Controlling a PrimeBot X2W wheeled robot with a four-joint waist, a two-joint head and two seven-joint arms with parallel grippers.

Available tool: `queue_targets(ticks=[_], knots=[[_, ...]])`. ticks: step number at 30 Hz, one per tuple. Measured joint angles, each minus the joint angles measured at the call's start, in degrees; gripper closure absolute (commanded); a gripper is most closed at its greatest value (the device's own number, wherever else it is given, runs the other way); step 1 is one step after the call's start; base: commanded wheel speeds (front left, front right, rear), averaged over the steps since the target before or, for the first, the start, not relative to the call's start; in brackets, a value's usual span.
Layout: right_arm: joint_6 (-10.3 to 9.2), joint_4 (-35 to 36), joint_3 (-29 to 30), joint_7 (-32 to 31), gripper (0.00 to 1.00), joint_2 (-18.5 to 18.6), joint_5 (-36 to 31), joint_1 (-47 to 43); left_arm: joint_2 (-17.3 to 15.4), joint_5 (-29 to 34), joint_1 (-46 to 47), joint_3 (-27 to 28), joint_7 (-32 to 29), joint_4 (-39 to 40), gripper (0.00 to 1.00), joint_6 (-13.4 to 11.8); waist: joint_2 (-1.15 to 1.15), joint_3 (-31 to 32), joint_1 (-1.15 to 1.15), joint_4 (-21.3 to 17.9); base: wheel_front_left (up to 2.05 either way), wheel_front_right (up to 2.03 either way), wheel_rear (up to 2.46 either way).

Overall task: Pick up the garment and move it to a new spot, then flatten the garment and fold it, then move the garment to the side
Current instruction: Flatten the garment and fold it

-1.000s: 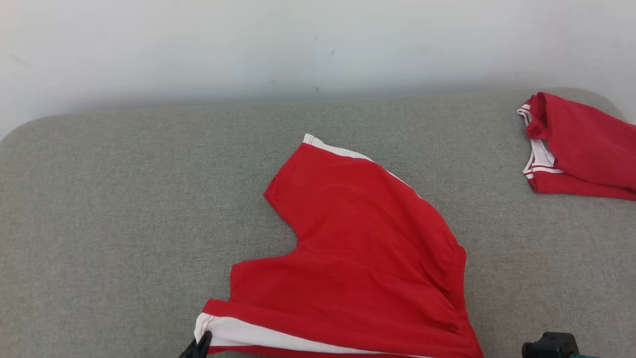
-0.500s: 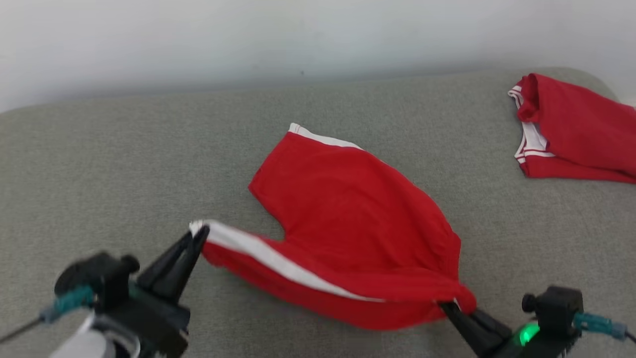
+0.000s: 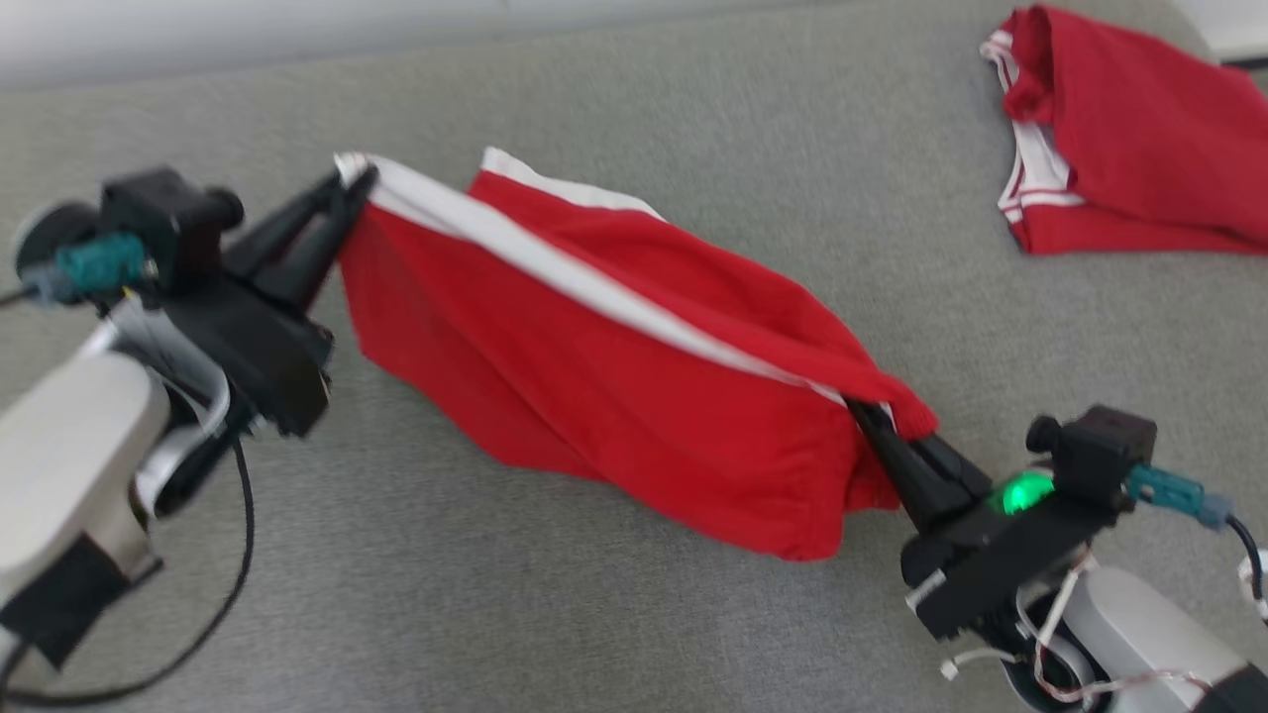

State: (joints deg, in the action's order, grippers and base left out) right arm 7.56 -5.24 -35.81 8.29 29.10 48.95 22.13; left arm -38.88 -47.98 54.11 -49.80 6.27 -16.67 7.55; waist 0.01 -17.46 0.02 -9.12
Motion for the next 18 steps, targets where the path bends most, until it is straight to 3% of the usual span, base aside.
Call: queue_targets(ticks=[11, 18], knots=[[0.00, -9.9, 0.6, 1.5, 1.00, -6.1, -2.8, 8.8, 2.3, -2.5, 12.6, -11.2, 2.7, -15.3, 1.00, 0.0, 0.00, -6.8, 0.00, -4.5, 0.00, 0.00, 0.00], [0.00, -13.1, 1.2, 2.2, 1.00, -8.4, -4.7, 11.0, 4.6, -3.9, 16.4, -14.2, 7.4, -21.6, 1.00, 0.0, 0.00, -9.1, 0.00, -5.8, 0.00, 0.00, 0.00]])
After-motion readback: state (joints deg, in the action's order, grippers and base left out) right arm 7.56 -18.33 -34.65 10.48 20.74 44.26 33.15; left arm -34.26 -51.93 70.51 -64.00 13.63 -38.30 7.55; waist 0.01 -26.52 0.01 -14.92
